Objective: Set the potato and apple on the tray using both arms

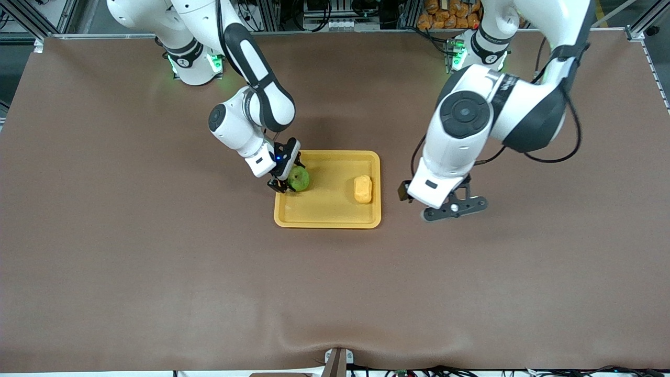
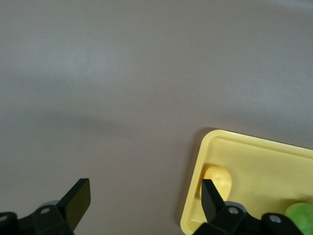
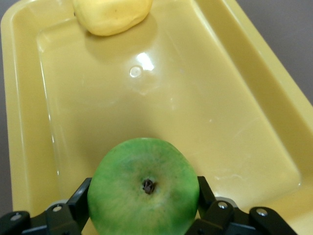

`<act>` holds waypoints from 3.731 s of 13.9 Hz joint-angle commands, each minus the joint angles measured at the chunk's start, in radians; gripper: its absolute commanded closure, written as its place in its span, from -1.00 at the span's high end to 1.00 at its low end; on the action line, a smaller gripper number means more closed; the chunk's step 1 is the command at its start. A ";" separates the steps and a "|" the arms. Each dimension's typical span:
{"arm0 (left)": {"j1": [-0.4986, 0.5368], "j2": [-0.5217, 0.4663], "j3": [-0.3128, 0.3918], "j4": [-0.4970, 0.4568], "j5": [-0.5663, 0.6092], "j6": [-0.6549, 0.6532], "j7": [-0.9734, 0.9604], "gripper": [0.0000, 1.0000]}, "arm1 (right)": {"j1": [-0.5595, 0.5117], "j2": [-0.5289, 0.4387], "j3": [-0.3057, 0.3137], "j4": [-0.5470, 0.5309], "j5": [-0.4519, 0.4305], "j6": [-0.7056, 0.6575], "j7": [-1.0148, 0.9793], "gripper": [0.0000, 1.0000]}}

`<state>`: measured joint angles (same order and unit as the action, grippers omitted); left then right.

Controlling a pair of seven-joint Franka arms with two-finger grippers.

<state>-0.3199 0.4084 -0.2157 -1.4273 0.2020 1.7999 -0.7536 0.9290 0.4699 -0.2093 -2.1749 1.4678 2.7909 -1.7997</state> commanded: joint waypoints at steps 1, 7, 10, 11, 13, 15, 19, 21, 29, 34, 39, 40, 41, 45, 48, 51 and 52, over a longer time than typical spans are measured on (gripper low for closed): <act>0.051 -0.057 -0.013 -0.007 0.005 -0.057 0.093 1.00 | 0.016 0.018 -0.002 0.001 0.132 0.032 -0.128 1.00; 0.191 -0.167 -0.013 -0.007 -0.073 -0.146 0.325 1.00 | 0.002 -0.075 -0.005 0.000 0.135 0.033 -0.110 1.00; 0.260 -0.221 -0.013 -0.007 -0.096 -0.189 0.378 1.00 | -0.001 -0.128 -0.010 -0.022 0.135 0.036 -0.064 1.00; 0.277 -0.235 -0.013 -0.007 -0.096 -0.204 0.408 1.00 | -0.001 -0.144 -0.010 -0.028 0.135 0.038 -0.037 1.00; 0.309 -0.261 -0.011 -0.007 -0.118 -0.218 0.448 1.00 | -0.002 -0.174 -0.013 -0.042 0.135 0.039 0.000 1.00; 0.320 -0.289 -0.004 -0.009 -0.121 -0.255 0.454 1.00 | -0.028 -0.201 -0.013 -0.054 0.134 0.039 0.031 1.00; 0.352 -0.322 -0.004 -0.013 -0.121 -0.316 0.584 1.00 | -0.036 -0.256 -0.013 -0.077 0.134 0.039 0.196 1.00; 0.377 -0.347 -0.005 -0.018 -0.121 -0.323 0.614 1.00 | -0.039 -0.283 -0.013 -0.078 0.134 0.035 0.325 1.00; 0.420 -0.436 -0.005 -0.090 -0.121 -0.336 0.648 1.00 | -0.310 -0.324 -0.012 -0.068 0.100 -0.156 0.436 1.00; 0.260 -0.511 0.145 -0.168 -0.121 -0.327 0.649 1.00 | -0.571 -0.323 -0.015 0.001 -0.351 -0.419 0.497 1.00; 0.258 -0.542 0.144 -0.197 -0.115 -0.327 0.645 1.00 | -0.708 -0.384 -0.032 0.226 -0.879 -0.767 0.920 1.00; 0.259 -0.543 0.144 -0.196 -0.115 -0.329 0.648 1.00 | -0.734 -0.399 -0.027 0.260 -0.950 -0.830 0.983 1.00; 0.260 -0.543 0.147 -0.194 -0.116 -0.329 0.651 1.00 | -0.760 -0.411 -0.021 0.294 -1.012 -0.890 1.034 1.00; 0.269 -0.542 0.150 -0.191 -0.118 -0.329 0.655 1.00 | -0.871 -0.488 0.060 0.325 -1.176 -1.016 1.201 1.00; 0.280 -0.543 0.148 -0.193 -0.128 -0.329 0.655 1.00 | -0.872 -0.502 0.067 0.377 -1.296 -1.088 1.391 1.00; 0.282 -0.543 0.150 -0.196 -0.168 -0.335 0.654 1.00 | -0.883 -0.502 0.084 0.432 -1.363 -1.163 1.569 1.00; 0.282 -0.543 0.150 -0.196 -0.168 -0.336 0.654 1.00 | -0.888 -0.508 0.085 0.434 -1.363 -1.175 1.601 1.00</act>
<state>-0.0455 -0.1139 -0.0684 -1.6051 0.0539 1.4652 -0.1197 0.0781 -0.0271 -0.1542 -1.7608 0.1330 1.6507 -0.2803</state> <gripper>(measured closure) 0.000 0.000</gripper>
